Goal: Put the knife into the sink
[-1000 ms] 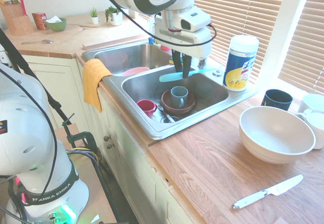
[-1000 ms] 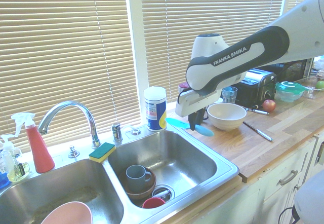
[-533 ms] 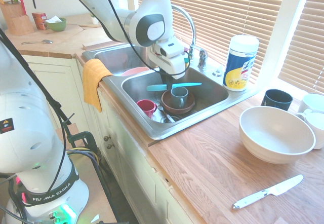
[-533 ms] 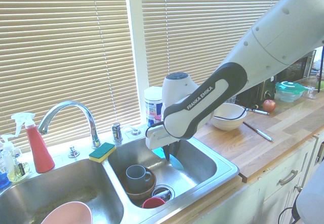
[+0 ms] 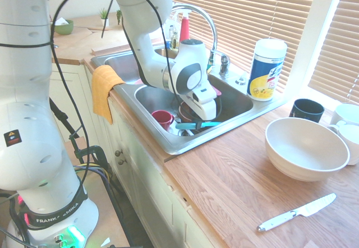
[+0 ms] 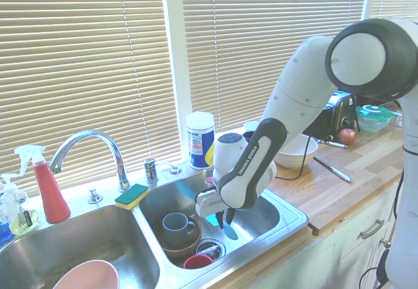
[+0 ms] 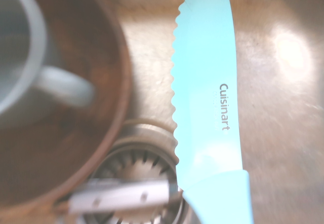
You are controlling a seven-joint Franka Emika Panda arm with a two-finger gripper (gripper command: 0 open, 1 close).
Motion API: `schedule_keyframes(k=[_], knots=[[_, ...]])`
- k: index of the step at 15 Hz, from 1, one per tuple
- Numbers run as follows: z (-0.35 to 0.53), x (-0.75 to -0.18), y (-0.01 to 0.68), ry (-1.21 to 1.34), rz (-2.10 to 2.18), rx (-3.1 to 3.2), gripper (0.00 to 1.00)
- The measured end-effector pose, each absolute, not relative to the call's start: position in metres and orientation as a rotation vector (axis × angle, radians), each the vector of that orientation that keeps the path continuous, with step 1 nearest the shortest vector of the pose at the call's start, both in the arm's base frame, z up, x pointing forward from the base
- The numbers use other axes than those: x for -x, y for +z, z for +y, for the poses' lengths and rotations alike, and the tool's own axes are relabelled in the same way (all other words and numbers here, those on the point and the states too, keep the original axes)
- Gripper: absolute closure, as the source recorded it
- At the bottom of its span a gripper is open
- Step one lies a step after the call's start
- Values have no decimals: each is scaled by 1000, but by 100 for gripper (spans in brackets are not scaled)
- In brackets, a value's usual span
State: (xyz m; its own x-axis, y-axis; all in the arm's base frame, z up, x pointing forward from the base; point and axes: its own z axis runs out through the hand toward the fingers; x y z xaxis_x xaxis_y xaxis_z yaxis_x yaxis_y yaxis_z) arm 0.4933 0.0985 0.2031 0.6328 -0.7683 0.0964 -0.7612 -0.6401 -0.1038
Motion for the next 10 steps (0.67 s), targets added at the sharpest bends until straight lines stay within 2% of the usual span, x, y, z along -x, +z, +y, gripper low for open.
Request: schedule_keyframes(k=[4,5,10], knots=[[107,-503,180,-157,1299,2806,100],[106,-507,180,-167,1287,2806,0],[105,-512,172,-157,1261,2812,0]])
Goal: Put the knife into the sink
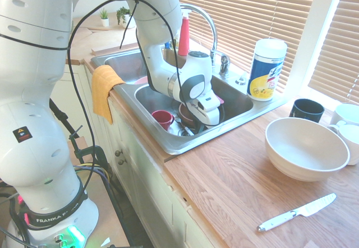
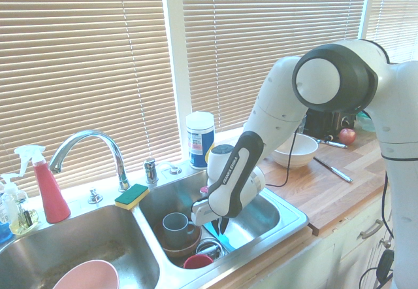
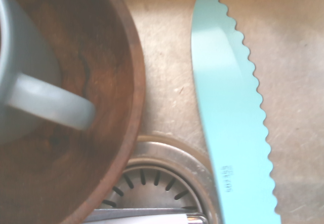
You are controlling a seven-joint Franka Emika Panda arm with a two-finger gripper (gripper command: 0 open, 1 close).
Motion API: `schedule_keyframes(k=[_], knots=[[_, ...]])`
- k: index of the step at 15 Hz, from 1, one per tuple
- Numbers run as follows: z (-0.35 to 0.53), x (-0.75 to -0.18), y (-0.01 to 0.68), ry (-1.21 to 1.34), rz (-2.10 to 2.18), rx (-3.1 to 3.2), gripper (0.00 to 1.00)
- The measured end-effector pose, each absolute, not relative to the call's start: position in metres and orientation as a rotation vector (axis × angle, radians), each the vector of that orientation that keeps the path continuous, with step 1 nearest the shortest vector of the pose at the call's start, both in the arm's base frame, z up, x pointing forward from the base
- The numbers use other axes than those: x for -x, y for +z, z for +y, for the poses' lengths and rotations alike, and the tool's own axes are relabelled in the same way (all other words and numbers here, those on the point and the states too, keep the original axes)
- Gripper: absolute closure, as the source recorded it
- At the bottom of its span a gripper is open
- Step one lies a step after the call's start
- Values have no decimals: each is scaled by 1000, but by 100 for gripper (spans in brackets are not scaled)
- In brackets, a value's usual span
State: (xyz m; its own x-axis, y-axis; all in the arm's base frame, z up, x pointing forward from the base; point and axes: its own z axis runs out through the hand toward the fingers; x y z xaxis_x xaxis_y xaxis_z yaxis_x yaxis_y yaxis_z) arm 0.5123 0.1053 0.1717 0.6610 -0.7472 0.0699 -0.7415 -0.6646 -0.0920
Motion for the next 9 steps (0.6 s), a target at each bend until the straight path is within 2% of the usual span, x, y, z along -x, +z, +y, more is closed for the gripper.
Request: schedule_keyframes(k=[5,9], knots=[[110,-516,194,-190,1237,2820,0],[106,-511,266,-135,1213,2888,0]])
